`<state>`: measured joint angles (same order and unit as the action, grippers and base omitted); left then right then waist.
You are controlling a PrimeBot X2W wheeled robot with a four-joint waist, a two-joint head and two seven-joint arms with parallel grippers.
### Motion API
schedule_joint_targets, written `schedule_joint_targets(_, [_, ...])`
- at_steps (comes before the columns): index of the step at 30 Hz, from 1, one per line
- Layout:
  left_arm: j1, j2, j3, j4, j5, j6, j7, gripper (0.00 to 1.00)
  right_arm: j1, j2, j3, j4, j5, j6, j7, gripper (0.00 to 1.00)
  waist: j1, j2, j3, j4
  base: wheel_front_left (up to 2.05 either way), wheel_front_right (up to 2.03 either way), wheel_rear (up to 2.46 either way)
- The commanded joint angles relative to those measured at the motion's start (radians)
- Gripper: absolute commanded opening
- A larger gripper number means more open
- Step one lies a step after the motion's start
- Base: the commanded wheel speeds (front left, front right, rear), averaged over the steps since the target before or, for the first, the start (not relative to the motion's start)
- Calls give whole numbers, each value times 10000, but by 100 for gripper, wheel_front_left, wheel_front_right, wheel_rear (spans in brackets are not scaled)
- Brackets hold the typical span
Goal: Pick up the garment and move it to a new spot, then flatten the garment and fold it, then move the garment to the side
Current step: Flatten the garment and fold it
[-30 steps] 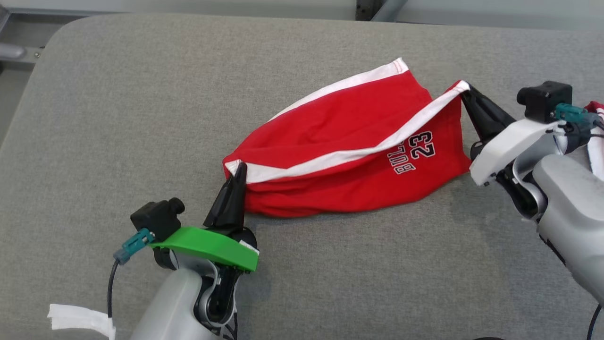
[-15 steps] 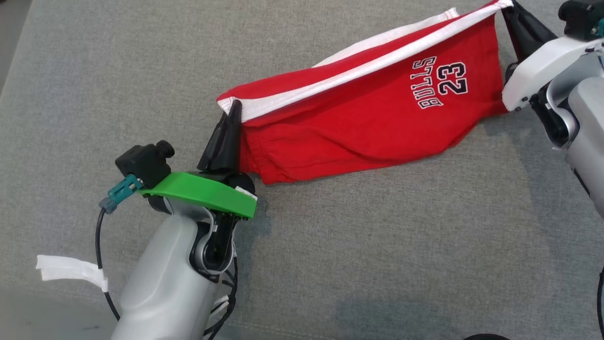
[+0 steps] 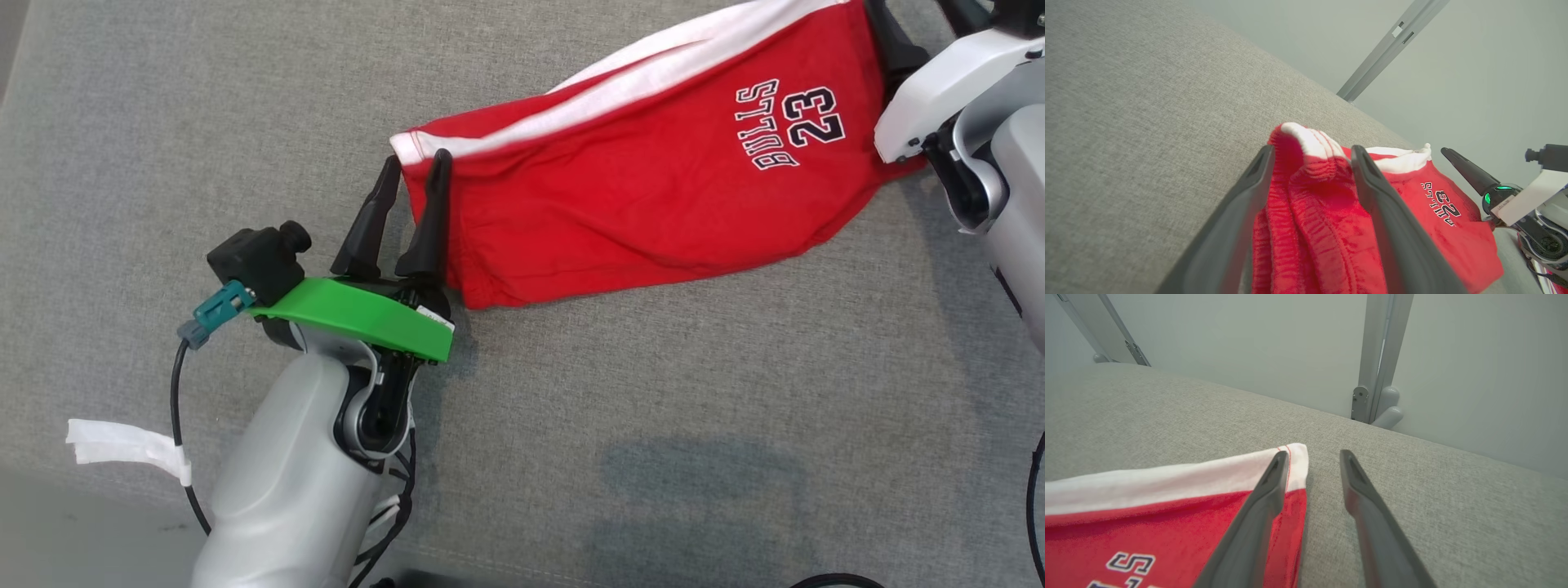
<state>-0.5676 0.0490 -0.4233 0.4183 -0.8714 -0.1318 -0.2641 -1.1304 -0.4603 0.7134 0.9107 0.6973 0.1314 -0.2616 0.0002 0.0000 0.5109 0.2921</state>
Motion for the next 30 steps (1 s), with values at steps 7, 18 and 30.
schedule_joint_targets(7, [473, 40, 801, -122, 1263, 24, 8, 100, 827, 7, -937, -761, -273, -17, -35, 100, -2, 0, -382, -277, 0, 0, 0])
schedule_joint_targets(18, [1772, 35, 1850, -729, 3191, 558, 8, 100, 2938, 543, -2337, -1721, -617, -17, -34, 100, -2, 0, -1337, -623, 0, 0, 0])
schedule_joint_targets(30, [2712, 35, 2120, -929, 3300, 699, 8, 100, 4094, 1049, -3513, -1508, -1244, -15, -34, 100, -2, 0, -1381, -304, 0, 0, 0])
